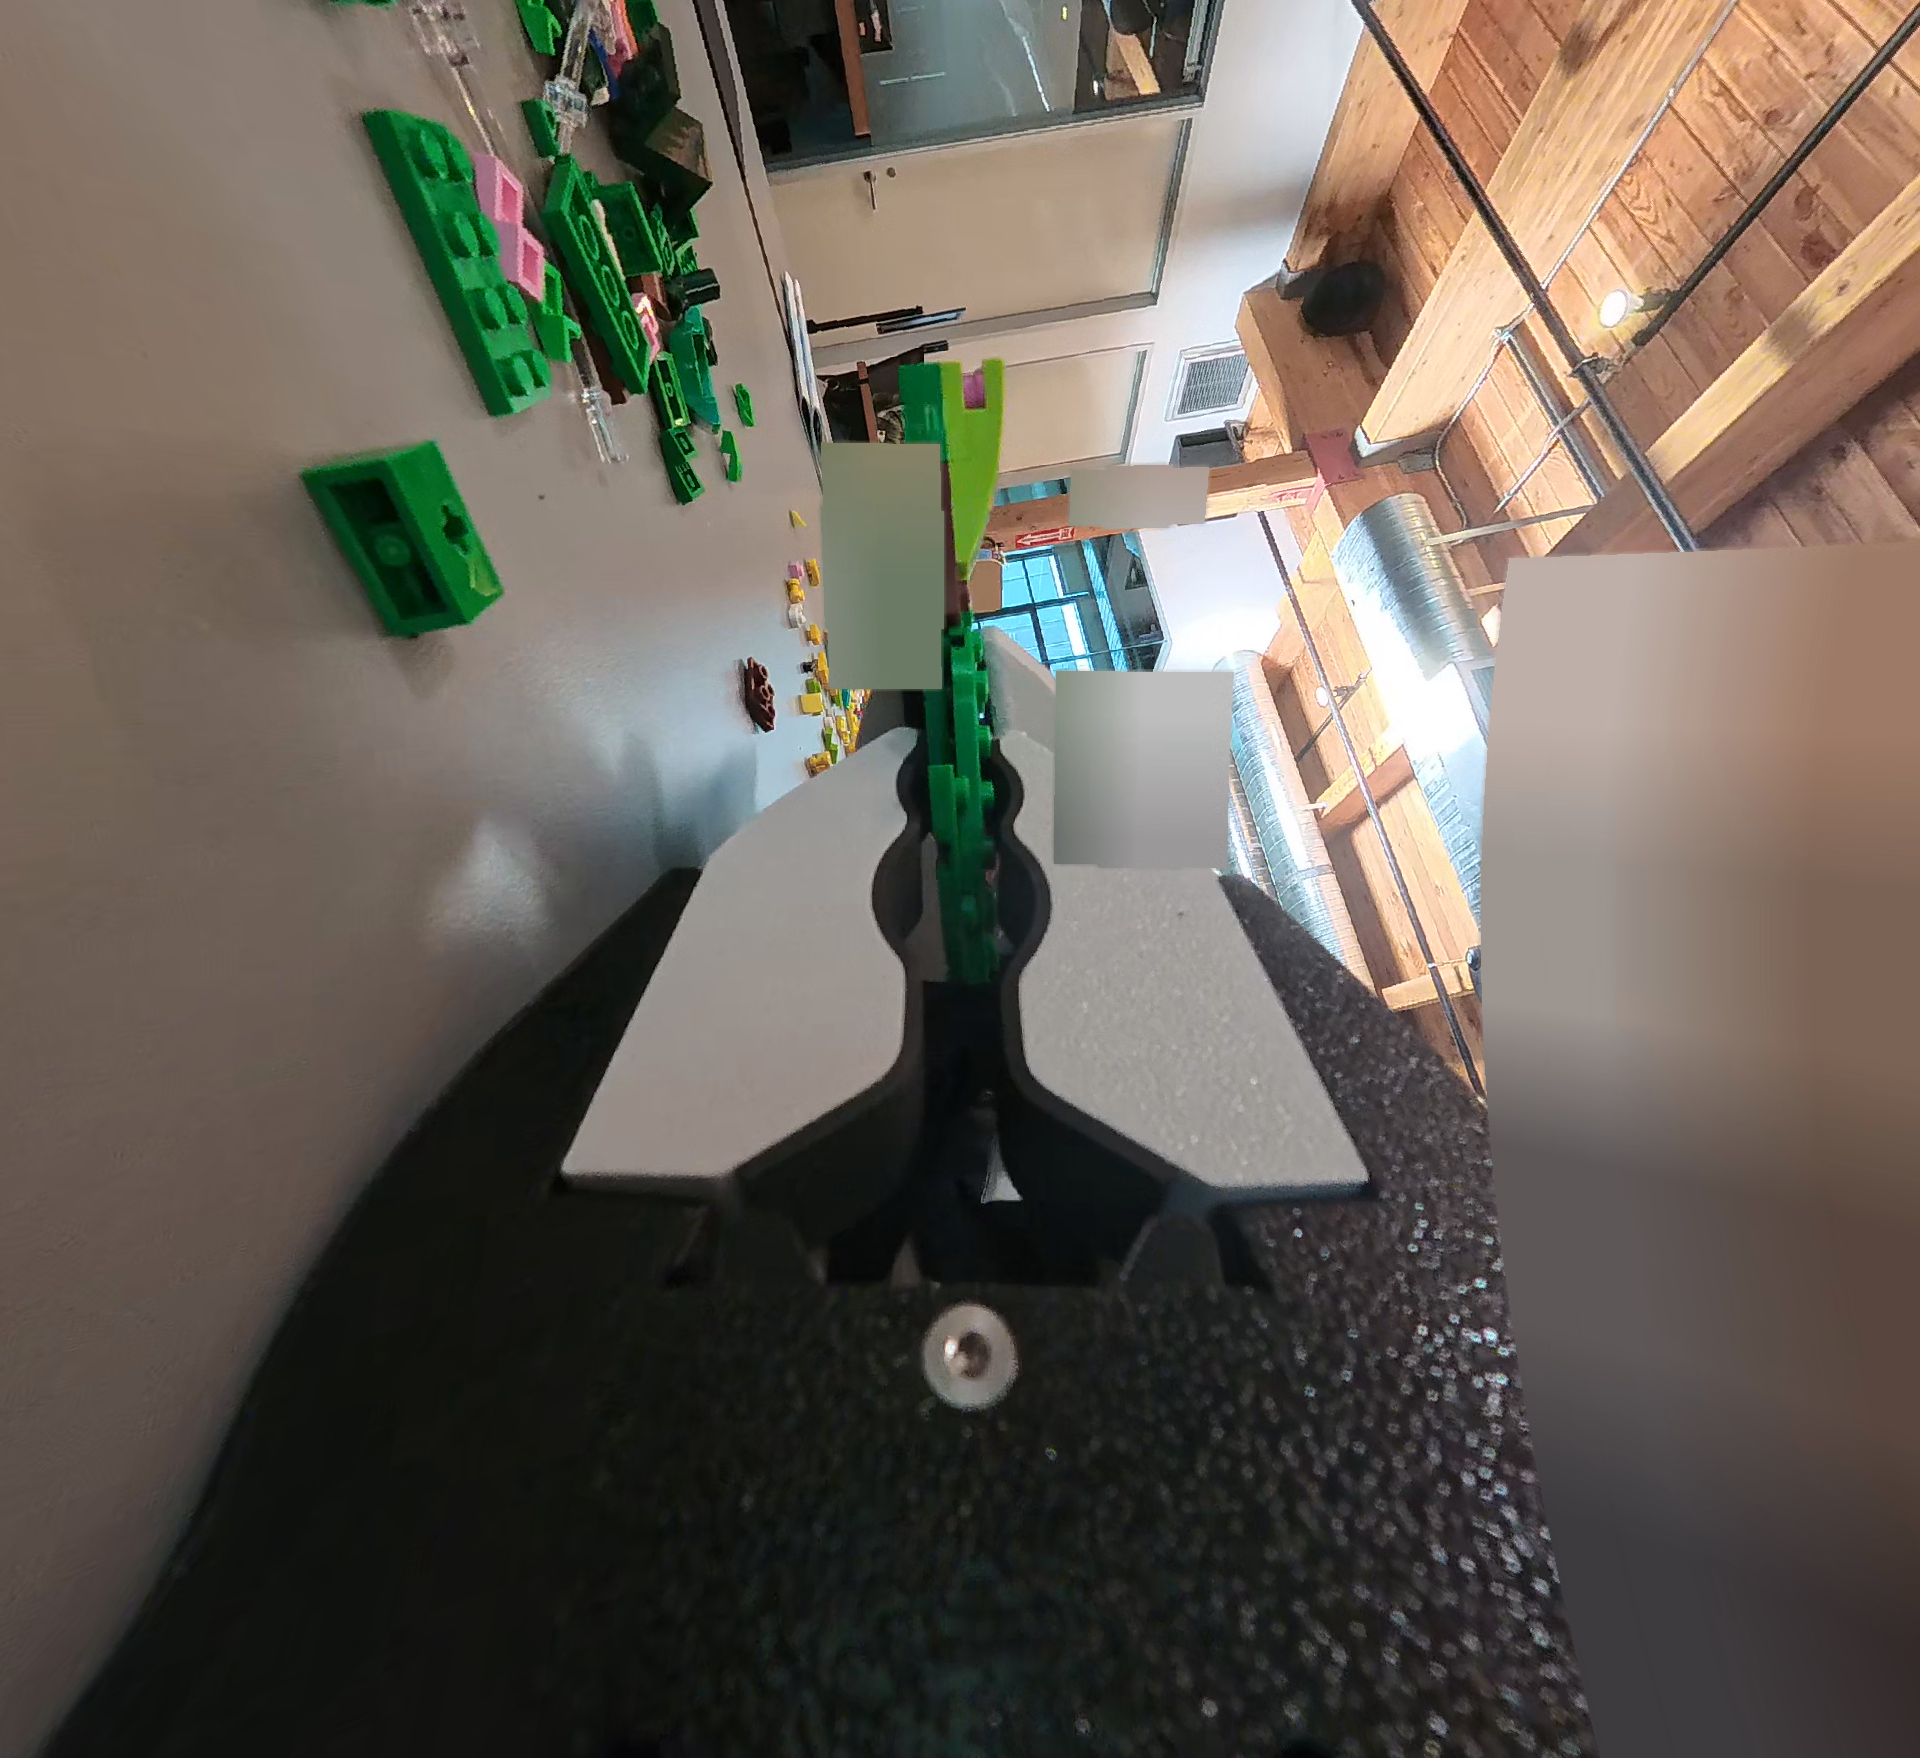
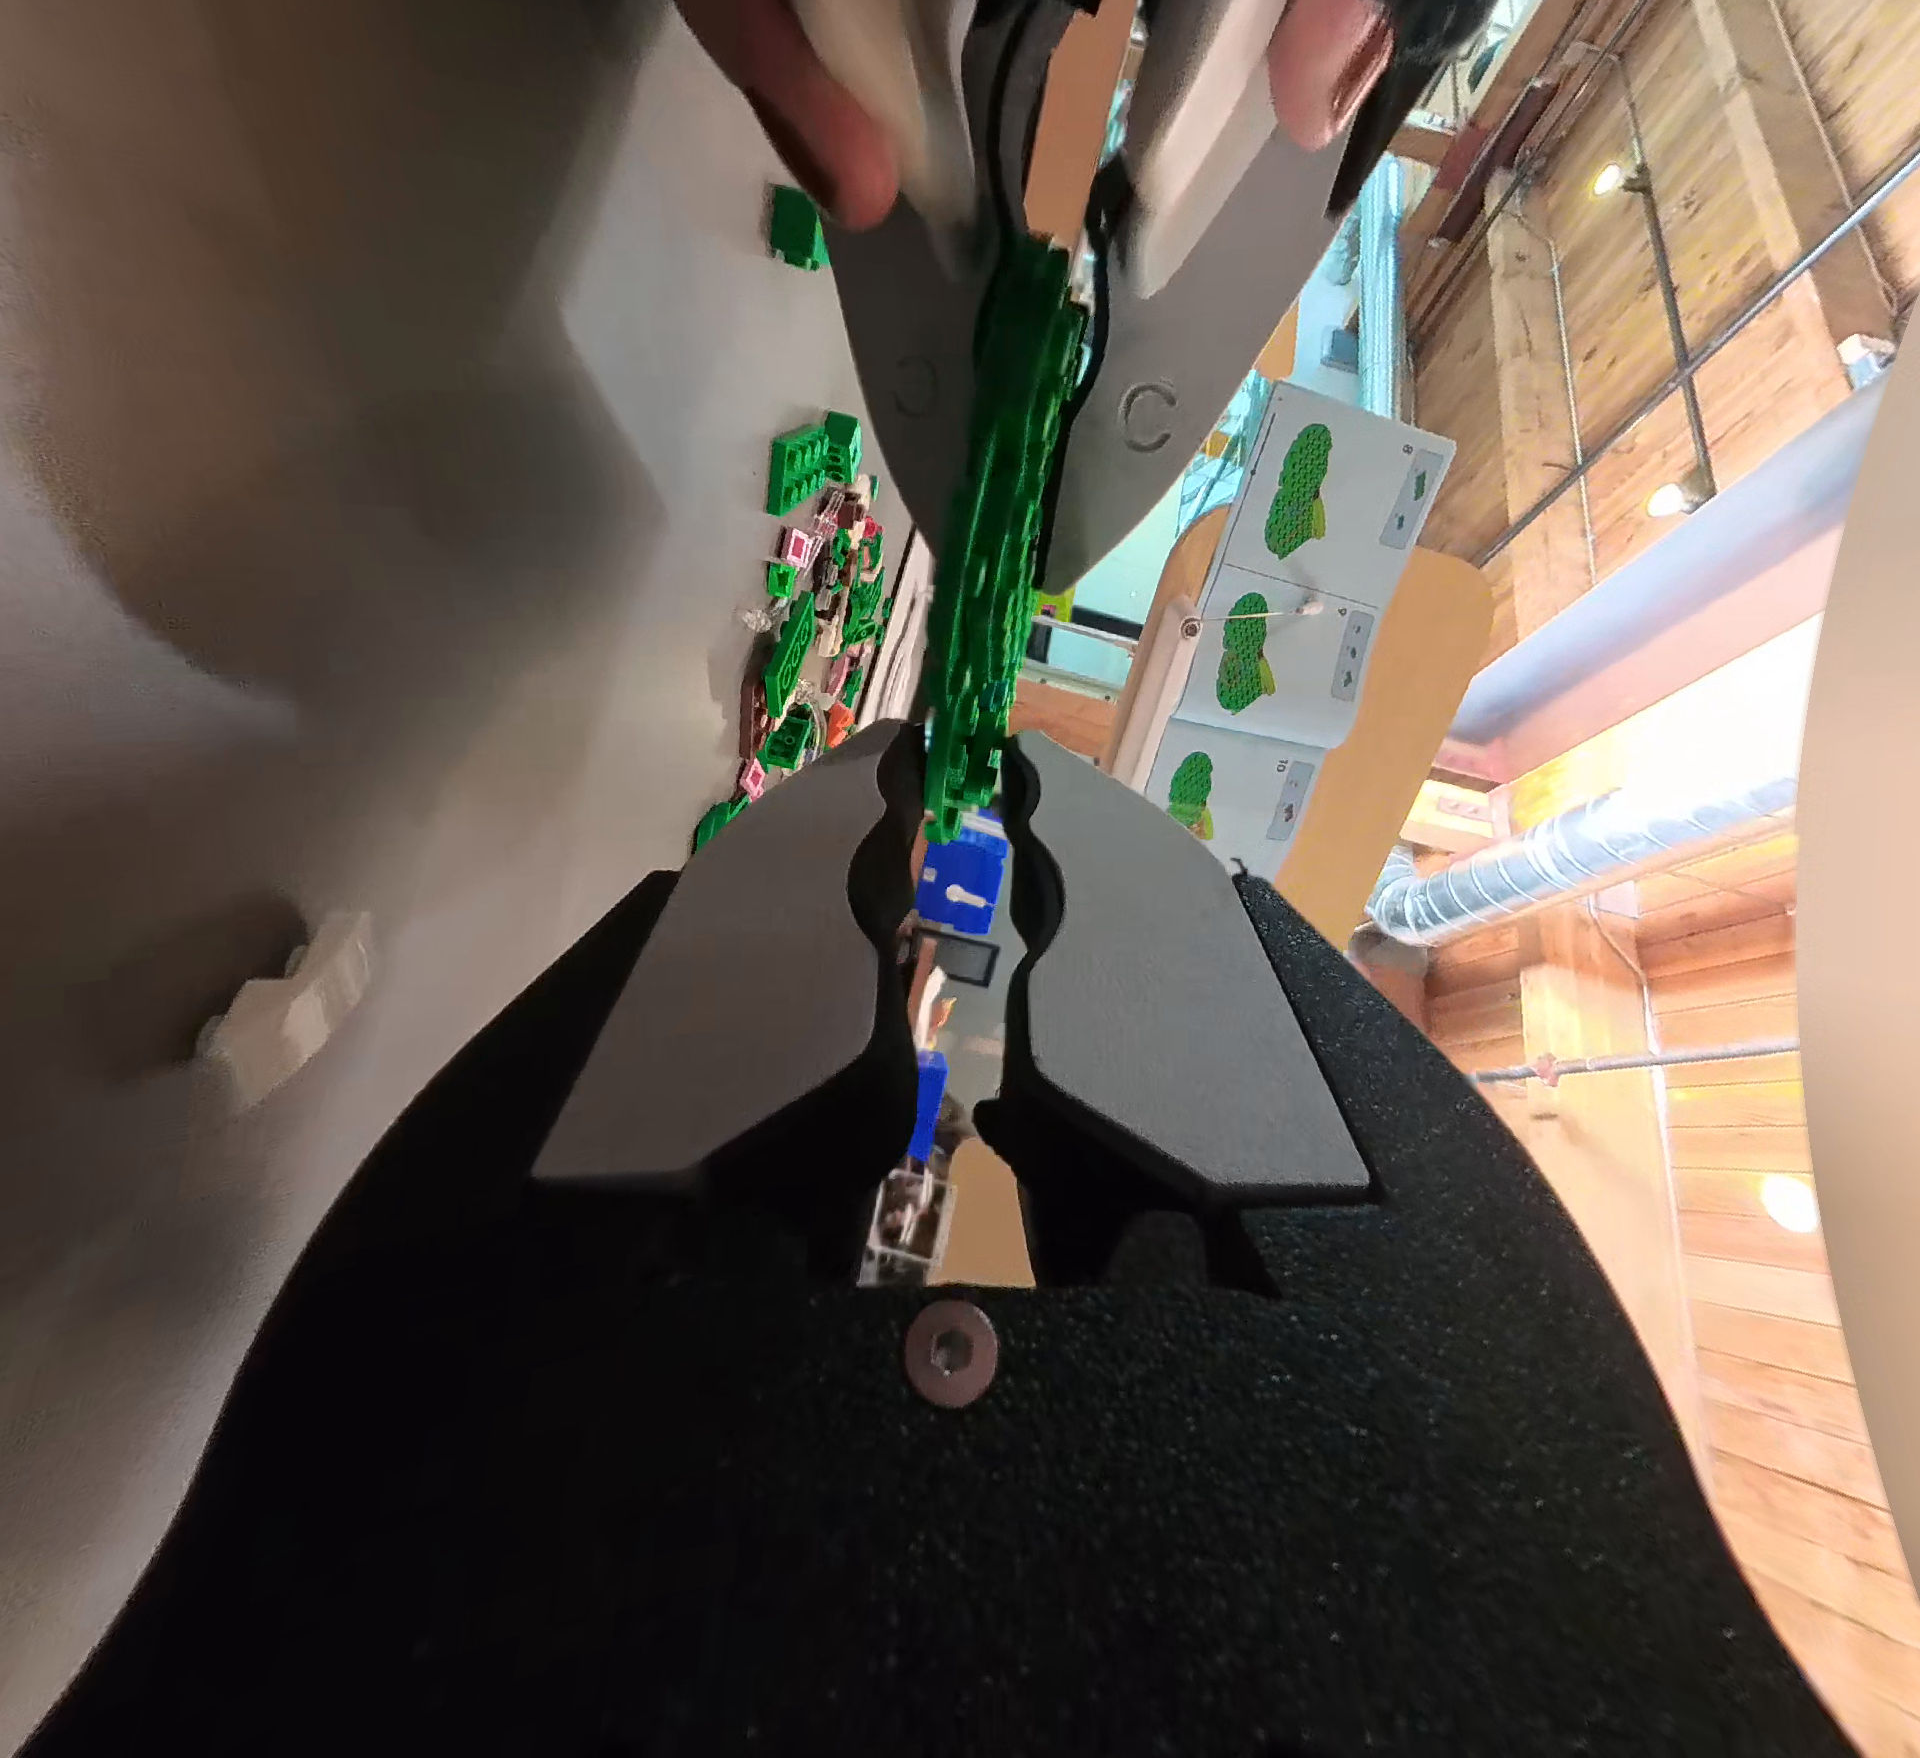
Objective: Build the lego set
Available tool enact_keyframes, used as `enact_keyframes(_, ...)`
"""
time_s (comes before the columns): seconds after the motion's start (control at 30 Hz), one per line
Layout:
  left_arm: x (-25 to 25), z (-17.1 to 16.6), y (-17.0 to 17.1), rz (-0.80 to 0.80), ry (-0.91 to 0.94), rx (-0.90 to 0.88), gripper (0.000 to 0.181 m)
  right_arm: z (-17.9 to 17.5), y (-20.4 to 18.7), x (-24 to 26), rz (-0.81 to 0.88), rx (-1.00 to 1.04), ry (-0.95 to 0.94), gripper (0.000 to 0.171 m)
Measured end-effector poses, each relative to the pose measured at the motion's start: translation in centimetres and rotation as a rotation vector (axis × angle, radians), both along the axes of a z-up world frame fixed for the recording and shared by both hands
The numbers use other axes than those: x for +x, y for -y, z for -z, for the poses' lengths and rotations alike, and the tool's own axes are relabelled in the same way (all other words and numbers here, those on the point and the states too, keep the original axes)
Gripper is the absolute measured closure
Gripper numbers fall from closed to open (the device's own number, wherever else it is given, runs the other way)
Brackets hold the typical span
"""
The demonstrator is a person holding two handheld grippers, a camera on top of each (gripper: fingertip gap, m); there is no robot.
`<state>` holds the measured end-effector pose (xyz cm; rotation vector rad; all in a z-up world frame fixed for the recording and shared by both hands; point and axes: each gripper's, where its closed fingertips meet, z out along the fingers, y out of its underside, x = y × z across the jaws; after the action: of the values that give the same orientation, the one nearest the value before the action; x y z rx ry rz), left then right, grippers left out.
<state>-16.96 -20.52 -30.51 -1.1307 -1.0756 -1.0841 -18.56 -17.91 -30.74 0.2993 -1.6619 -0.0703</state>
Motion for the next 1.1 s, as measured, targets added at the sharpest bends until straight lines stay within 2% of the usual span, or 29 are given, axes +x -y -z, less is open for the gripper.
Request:
enact_keyframes(0.47,0.3,-0.1,0.0,0.028,-0.004,0.008,0.169,0.4,0.0,0.3,-0.007,-0.102,0.112,0.165)
enact_keyframes(0.7,0.3,-0.1,0.0,0.023,-0.008,0.012,0.173,-0.2,0.3,0.2,-0.025,-0.204,0.081,0.156)
enact_keyframes(0.8,0.4,-0.3,0.1,0.028,-0.003,0.029,0.17,-0.3,0.2,0.3,-0.03,-0.171,0.059,0.164)
enact_keyframes(0.93,0.3,-0.3,0.1,0.022,-0.003,0.023,0.17,-0.1,0.2,0.2,-0.035,-0.237,0.103,0.163)
enact_keyframes(1.0,0.4,-0.3,0.0,0.027,-0.003,0.025,0.173,-0.3,0.2,0.3,-0.037,-0.34,0.138,0.153)
enact_keyframes(1.07,0.3,-0.3,0.1,0.02,-0.003,0.027,0.173,-0.7,-0.6,0.4,-0.003,-0.432,0.142,0.109)
enact_keyframes(1.1,0.3,-0.3,0.1,0.022,-0.004,0.028,0.173,-0.8,-1.3,0.4,0.019,-0.479,0.142,0.099)
